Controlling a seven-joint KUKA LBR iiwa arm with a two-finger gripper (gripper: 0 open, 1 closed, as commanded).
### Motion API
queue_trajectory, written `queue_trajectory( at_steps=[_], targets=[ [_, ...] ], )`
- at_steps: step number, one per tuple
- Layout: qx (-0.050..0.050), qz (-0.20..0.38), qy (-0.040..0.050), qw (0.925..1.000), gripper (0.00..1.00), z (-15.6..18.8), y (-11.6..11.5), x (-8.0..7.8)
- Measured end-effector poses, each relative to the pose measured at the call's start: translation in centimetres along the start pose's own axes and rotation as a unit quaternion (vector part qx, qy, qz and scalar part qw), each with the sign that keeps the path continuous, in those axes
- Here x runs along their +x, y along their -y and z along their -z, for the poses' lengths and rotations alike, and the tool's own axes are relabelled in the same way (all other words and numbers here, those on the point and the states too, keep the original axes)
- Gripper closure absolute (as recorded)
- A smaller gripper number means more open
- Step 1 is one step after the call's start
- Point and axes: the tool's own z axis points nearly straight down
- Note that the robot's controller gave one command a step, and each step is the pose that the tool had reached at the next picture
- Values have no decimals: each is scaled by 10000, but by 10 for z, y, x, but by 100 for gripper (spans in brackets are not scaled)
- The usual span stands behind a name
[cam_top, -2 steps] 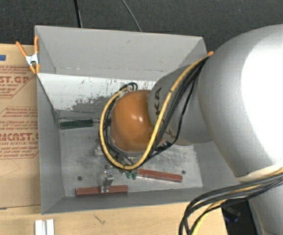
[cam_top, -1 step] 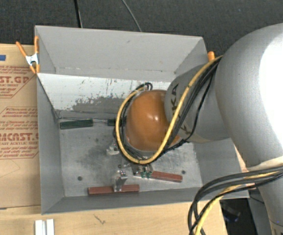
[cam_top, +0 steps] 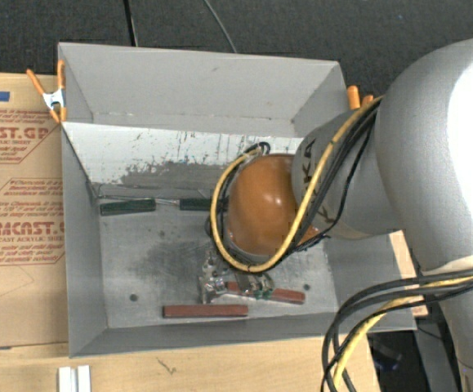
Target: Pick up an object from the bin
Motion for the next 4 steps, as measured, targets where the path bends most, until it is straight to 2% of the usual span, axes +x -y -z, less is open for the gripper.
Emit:
queue_trajectory(
  at_steps=[1,2,3,4],
  targets=[
    [6,68,0,10000,100,0,-6,0],
    [-22,492,-38,9988,0,98,-12,-7],
    [-25,492,-61,9988,0,96,-12,-6],
    [-25,283,-52,9996,100,5,32,7]
  ],
)
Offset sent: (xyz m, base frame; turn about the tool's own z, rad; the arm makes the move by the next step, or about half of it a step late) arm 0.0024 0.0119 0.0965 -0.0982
